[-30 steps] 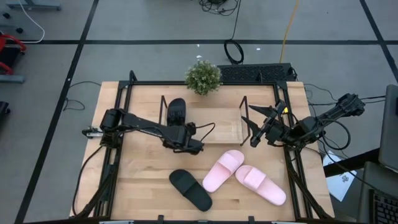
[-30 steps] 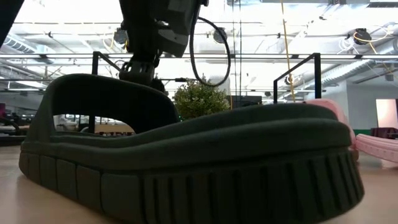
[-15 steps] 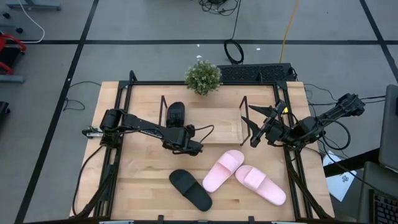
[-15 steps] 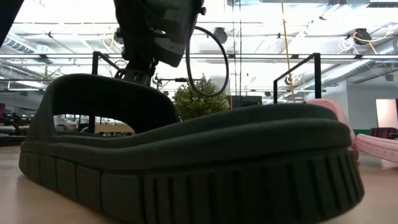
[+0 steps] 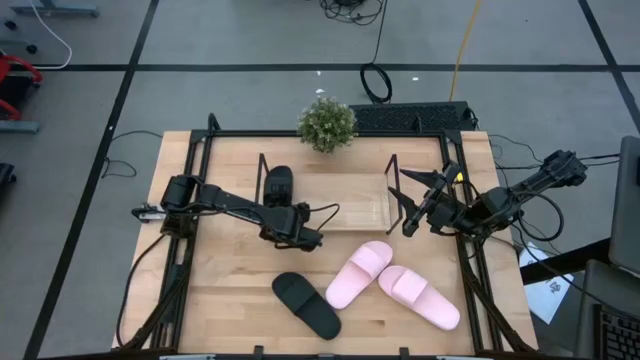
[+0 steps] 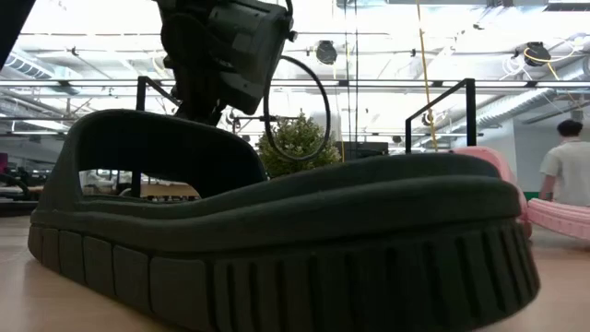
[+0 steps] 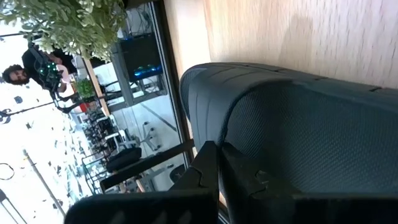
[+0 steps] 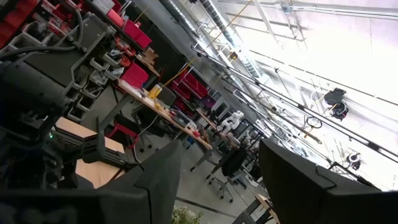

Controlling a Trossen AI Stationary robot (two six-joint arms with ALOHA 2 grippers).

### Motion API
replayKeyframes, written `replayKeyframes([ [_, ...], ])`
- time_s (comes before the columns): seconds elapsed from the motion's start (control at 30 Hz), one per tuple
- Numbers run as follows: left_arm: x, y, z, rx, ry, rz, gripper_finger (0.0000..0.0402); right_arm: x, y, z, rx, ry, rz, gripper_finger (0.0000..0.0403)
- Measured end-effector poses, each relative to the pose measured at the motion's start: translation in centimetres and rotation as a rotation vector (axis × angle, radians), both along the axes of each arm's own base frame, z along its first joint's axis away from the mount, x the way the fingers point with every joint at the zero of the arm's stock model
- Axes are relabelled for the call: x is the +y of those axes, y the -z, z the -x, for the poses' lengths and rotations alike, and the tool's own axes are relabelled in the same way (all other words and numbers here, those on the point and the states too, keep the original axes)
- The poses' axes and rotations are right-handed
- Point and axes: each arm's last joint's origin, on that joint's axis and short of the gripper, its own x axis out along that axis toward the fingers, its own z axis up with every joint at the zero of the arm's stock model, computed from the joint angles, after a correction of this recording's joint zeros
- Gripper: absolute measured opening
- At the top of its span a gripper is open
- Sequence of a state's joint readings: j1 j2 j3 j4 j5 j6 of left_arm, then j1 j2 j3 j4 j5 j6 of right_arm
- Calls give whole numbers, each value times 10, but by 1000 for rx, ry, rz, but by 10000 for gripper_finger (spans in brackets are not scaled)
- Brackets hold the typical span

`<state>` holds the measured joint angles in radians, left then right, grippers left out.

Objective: Pick and place slides into the shelf
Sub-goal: Put the left black slide on the shelf

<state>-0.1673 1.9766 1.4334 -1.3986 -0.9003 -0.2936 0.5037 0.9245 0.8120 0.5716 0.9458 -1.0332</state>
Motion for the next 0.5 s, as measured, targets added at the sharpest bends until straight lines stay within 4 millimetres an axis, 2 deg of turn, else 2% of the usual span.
replayKeyframes([
  [0.5,0,1,-3,-23,17,4,0,0,0,0,0,-1,0,205],
])
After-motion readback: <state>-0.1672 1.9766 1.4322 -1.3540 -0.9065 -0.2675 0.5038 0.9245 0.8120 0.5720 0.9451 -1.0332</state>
